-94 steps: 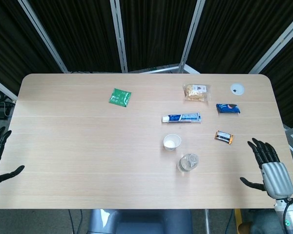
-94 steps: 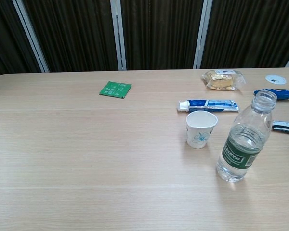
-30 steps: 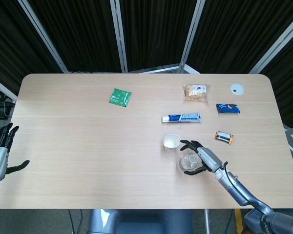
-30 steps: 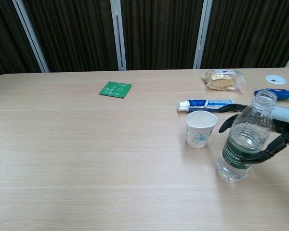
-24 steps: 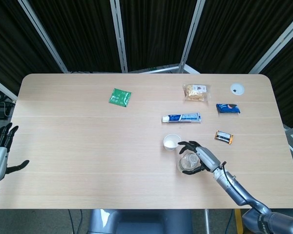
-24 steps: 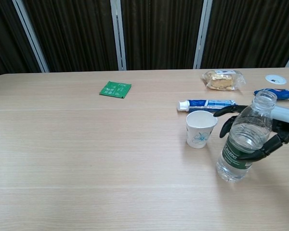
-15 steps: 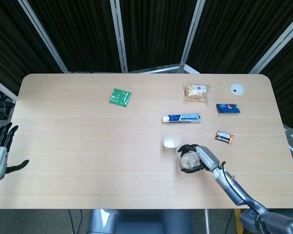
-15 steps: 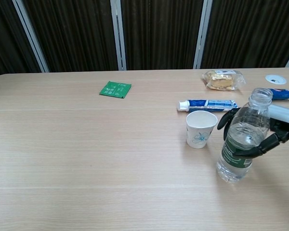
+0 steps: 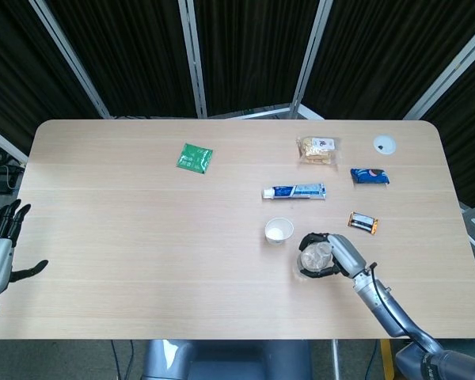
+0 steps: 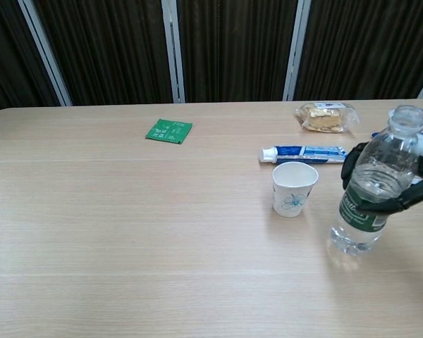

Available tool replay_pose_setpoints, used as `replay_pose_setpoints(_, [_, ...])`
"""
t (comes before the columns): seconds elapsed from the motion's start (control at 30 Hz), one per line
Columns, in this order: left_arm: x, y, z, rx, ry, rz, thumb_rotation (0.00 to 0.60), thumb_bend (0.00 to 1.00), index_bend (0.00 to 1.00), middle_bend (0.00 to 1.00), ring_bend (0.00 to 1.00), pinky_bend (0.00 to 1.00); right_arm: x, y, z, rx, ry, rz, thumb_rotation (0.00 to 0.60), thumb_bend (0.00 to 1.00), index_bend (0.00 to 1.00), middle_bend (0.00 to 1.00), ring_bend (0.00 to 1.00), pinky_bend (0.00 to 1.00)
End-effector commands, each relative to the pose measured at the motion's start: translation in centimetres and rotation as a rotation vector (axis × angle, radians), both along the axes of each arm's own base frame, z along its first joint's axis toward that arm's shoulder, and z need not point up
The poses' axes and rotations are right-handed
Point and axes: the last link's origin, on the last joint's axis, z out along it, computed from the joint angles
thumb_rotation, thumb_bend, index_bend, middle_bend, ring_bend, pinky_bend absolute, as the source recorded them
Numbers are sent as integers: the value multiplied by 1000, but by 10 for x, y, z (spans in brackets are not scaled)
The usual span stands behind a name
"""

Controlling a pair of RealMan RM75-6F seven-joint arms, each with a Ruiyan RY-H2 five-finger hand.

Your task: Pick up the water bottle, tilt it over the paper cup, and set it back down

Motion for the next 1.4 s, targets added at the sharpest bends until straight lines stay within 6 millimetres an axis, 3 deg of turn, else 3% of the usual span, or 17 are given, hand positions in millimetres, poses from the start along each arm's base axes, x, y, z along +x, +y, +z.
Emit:
replay_pose_setpoints(0.03, [1, -1, 0, -1, -4, -2, 600, 0, 0, 0, 0, 0, 2, -4, 16, -59, 7, 10, 600, 457, 456, 606, 486, 378])
replay_pose_setpoints(0.17, [2, -2, 2, -2, -12, -9, 600, 0, 0, 0, 0, 0, 4, -16, 34, -146, 76, 27, 600, 485, 456, 606, 492, 394])
replay_pose_setpoints(0.3, [4, -3, 3, -3, -21, -18, 600, 0, 0, 0, 0, 0, 7, -35, 47, -282, 262, 47, 600, 503, 457, 606, 499, 408])
replay_pose_setpoints(0.47, [5, -4, 4, -4, -26, -26, 600, 0, 0, 0, 0, 0, 12, -52, 49, -367, 448, 65, 600, 548, 468, 619, 513, 421])
replay_pose_setpoints(0.8, [2, -2, 5, -4, -27, -11, 600, 0, 0, 0, 0, 0, 26, -68, 31, -446, 710, 141, 600, 624, 479, 632, 526, 437])
replay_pose_setpoints(1.4, [-2, 2, 5, -5, -25, 8, 600, 0, 0, 0, 0, 0, 41, -78, 0, -502, 1058, 218, 600, 645, 491, 641, 537, 448])
